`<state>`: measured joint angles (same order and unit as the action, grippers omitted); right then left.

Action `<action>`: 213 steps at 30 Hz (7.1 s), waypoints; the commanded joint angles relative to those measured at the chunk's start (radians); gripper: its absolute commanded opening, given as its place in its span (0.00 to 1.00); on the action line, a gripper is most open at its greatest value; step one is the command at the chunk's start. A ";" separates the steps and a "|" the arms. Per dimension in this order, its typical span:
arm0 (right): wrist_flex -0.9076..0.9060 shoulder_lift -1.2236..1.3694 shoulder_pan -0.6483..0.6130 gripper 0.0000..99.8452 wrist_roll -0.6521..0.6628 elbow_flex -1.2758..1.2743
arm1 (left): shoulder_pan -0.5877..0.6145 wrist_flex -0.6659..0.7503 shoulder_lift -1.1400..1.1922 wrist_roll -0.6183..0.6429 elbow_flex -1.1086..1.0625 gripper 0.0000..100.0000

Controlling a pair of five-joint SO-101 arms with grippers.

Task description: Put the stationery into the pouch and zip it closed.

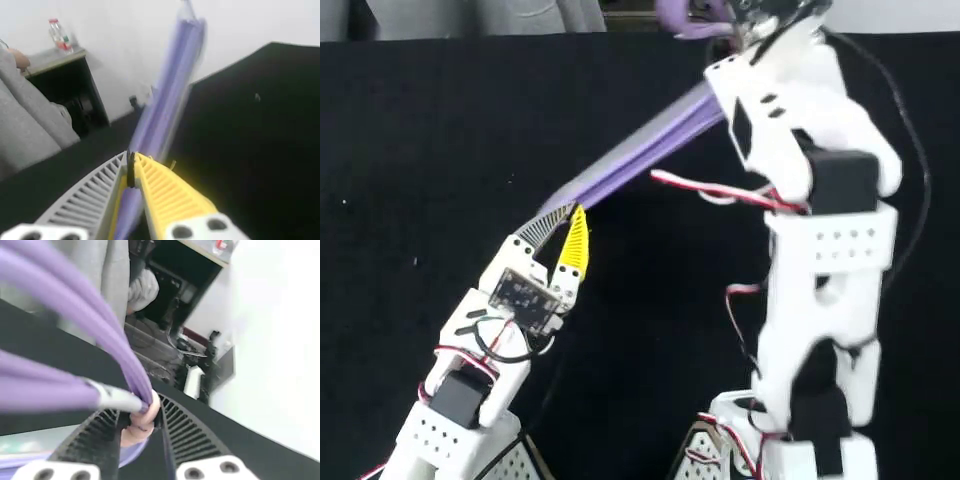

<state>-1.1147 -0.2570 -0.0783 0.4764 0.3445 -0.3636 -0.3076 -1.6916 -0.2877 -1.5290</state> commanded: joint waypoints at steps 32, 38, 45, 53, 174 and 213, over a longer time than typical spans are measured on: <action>-0.336 0.022 -0.333 0.01 -0.028 0.282 | 0.081 -0.003 -0.014 0.063 0.082 0.21; -0.367 -0.021 -0.414 0.01 -0.028 0.263 | 0.073 -0.003 -0.014 0.058 0.082 0.20; -0.376 -0.018 -0.422 0.01 -0.026 0.263 | -0.033 -0.135 -0.014 0.055 0.182 0.20; -0.410 -0.025 -0.451 0.01 -0.028 0.274 | -0.130 -0.242 -0.014 0.054 0.325 0.21; 0.526 0.596 0.199 0.01 -0.120 0.045 | -0.019 -0.054 -0.014 -0.048 0.007 0.03; -0.654 0.265 0.018 0.17 -0.212 0.872 | 0.047 0.037 -0.014 0.058 -0.015 0.03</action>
<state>-1.7361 0.1312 -0.0522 0.2570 1.2973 -0.3621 -0.3076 -1.7131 -0.2662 -1.5075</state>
